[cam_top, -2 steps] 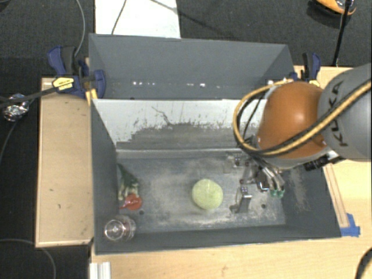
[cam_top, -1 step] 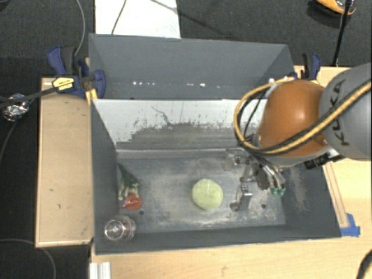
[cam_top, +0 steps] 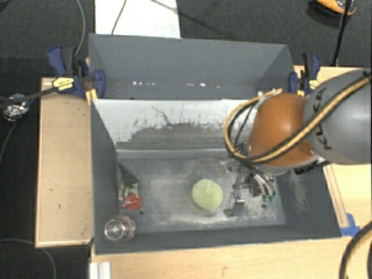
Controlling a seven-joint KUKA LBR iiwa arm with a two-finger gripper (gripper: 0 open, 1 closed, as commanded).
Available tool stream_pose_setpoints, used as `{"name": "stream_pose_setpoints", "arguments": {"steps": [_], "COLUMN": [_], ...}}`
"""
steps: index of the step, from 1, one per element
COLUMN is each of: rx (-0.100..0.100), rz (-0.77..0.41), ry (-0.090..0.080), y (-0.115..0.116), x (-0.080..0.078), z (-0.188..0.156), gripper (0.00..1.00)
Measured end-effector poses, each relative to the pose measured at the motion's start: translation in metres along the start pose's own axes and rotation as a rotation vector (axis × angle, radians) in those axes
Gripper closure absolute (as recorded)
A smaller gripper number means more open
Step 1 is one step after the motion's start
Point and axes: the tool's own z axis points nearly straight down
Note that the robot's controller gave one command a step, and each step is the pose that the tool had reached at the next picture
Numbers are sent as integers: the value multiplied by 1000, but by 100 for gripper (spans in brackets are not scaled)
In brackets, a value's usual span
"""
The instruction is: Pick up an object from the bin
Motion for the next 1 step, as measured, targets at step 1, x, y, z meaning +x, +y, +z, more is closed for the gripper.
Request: {"name": "stream_pose_setpoints", "arguments": {"steps": [1], "rx": [-1], "rz": [21], "ry": [1], "y": [22], "x": [-5], "z": [49], "gripper": [0]}}
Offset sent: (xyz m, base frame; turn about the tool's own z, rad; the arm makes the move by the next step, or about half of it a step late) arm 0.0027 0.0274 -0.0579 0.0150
